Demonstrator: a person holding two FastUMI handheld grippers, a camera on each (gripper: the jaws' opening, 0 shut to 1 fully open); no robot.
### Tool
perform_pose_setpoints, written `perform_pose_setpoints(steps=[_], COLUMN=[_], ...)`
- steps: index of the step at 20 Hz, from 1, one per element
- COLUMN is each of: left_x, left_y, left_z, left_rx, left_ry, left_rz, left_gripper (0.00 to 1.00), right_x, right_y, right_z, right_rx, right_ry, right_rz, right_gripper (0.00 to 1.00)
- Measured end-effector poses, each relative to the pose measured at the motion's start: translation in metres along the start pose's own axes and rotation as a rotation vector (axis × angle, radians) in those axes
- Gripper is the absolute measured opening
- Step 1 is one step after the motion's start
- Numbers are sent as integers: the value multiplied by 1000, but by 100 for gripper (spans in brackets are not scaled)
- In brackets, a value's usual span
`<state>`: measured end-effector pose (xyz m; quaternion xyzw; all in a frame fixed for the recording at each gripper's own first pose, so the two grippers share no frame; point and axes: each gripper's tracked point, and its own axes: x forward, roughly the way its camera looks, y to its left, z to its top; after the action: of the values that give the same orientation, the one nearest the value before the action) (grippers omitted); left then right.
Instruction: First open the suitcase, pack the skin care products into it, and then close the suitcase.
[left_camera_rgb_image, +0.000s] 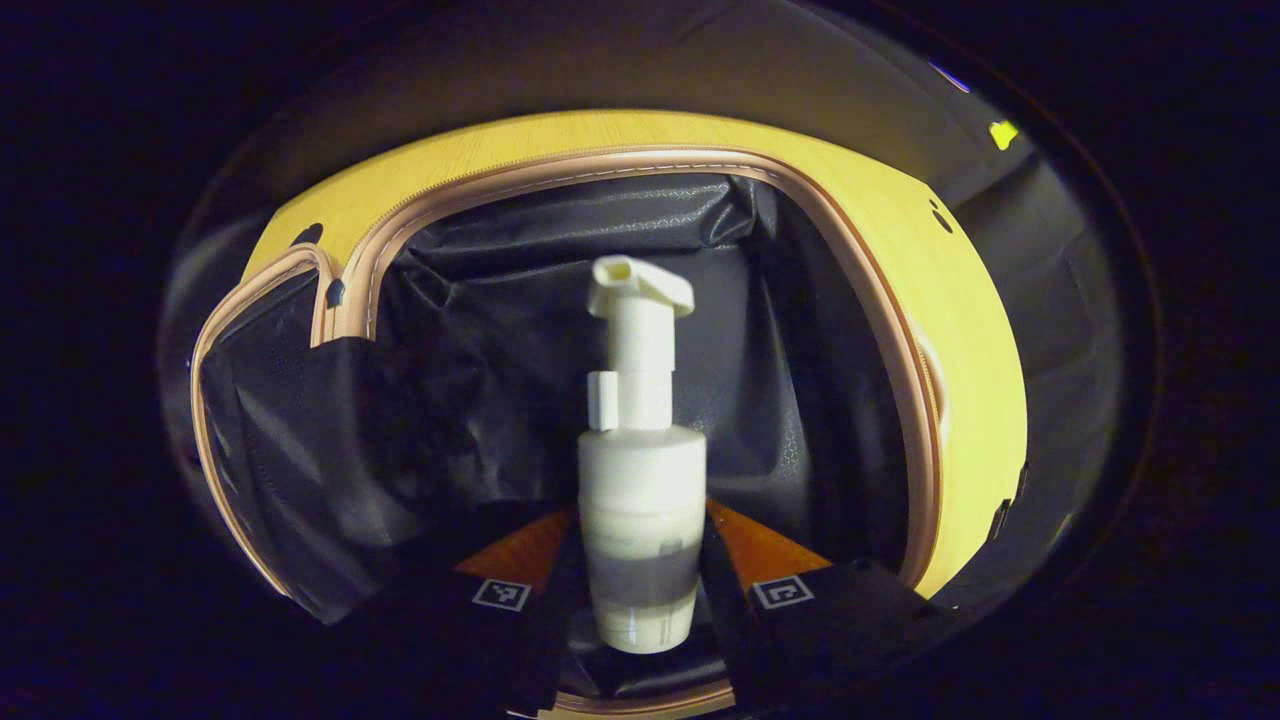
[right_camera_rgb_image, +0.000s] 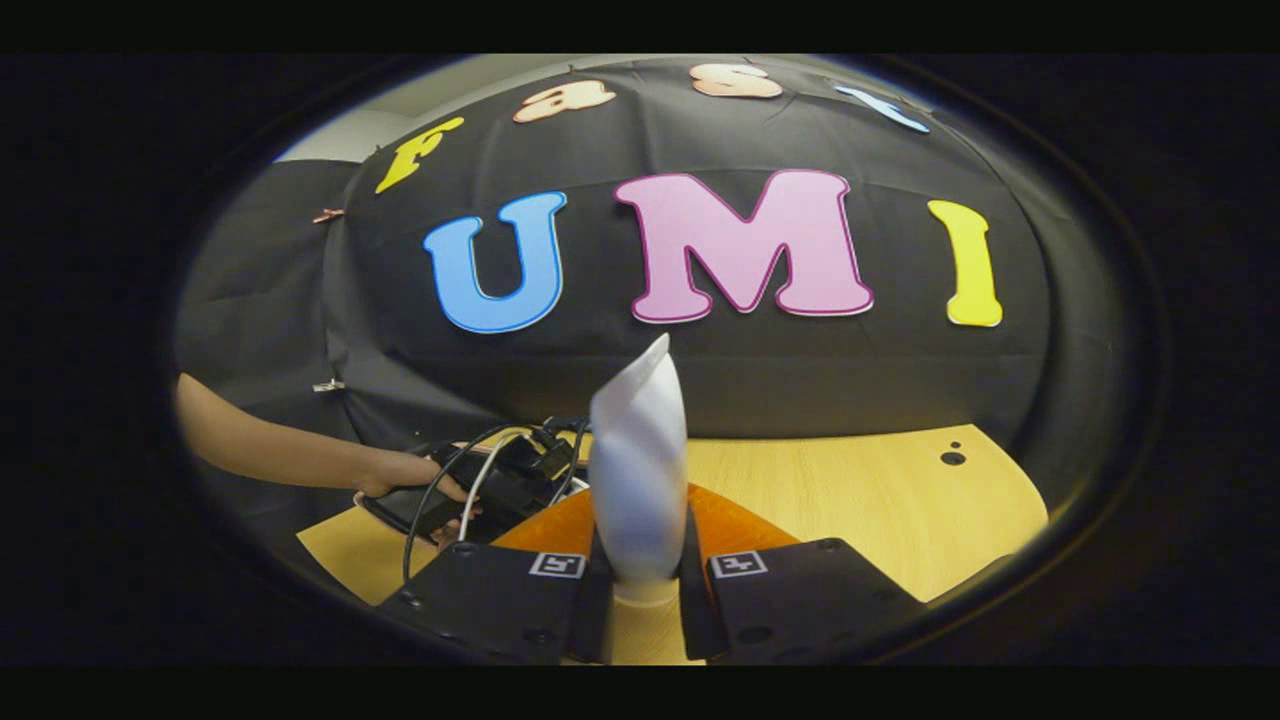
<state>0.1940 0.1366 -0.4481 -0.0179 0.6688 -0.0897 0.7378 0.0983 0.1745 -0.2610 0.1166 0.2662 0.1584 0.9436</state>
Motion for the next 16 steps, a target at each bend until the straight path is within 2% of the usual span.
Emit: perform_pose_setpoints(steps=[1, 3, 4, 5, 7, 9, 10, 11, 12, 16], left_x=[0, -7, -16, -33, -72, -119, -143, -165, -185, -257], left_y=[0, 4, 6, 8, 13, 21, 22, 23, 24, 18], left_z=[-1, -2, 2, 10, 19, 20, 17, 13, 2, -34], left_rx=[-20, -47, -56, -66, -67, -60, -60, -65, -74, -113], left_ry=[-12, -50, -101, -170, -311, -441, -502, -550, -588, -688], left_rz=[1, 15, 26, 36, 66, 104, 120, 132, 134, 88], left_gripper=[76, 81, 81, 91, 98, 98, 94, 98, 98, 97], right_x=[-1, 0, 3, 5, 17, 32, 40, 49, 57, 95], right_y=[1, 1, 2, 6, 16, 29, 34, 40, 45, 72], right_z=[0, -2, -4, -6, -6, -9, -12, -13, -16, -41], right_rx=[4, -6, -5, -2, 6, 40, 53, 67, 76, 132], right_ry=[5, 17, 28, 40, 60, 97, 121, 148, 174, 300], right_rz=[-2, -6, -2, 3, 18, 34, 39, 41, 41, 59], right_gripper=[30, 30, 30, 30, 30, 30, 30, 30, 35, 30])
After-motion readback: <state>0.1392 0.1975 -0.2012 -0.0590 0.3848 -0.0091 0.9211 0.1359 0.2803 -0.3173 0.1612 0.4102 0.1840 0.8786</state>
